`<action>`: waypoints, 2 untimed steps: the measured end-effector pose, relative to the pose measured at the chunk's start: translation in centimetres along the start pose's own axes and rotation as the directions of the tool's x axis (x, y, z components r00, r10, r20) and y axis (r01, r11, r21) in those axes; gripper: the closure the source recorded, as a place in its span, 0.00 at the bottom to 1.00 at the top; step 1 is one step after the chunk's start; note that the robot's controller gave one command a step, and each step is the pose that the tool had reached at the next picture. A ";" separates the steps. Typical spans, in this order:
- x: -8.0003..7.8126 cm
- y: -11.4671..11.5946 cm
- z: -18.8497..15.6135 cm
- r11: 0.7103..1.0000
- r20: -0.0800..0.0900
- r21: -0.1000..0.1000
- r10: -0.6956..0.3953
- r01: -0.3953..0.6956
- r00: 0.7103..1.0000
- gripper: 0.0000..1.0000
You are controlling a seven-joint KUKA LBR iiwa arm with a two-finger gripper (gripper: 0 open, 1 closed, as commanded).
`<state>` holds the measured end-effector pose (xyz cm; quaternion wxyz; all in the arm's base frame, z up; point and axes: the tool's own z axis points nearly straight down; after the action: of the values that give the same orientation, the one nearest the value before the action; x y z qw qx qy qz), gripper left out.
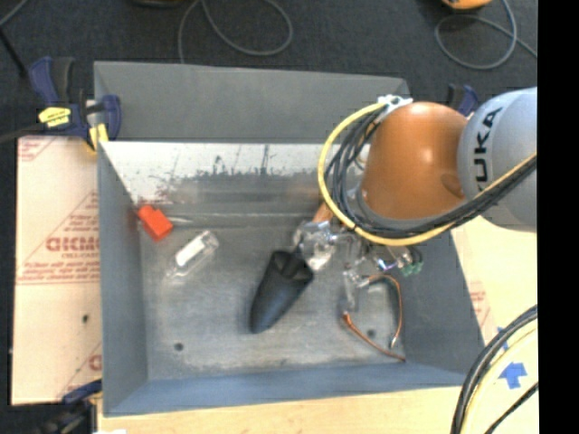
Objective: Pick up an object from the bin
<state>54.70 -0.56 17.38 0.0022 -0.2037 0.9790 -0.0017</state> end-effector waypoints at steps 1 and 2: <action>-5.2 -0.4 2.9 0.991 0.011 0.000 0.137 -0.137 0.991 0.00; -3.7 3.6 8.4 0.993 0.004 0.000 -0.118 0.118 0.993 1.00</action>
Offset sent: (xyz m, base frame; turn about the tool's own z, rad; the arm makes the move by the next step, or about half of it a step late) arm 0.0192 0.0479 -0.0842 -0.1191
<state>56.73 4.22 9.03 0.0040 -0.2614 0.9652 -0.0015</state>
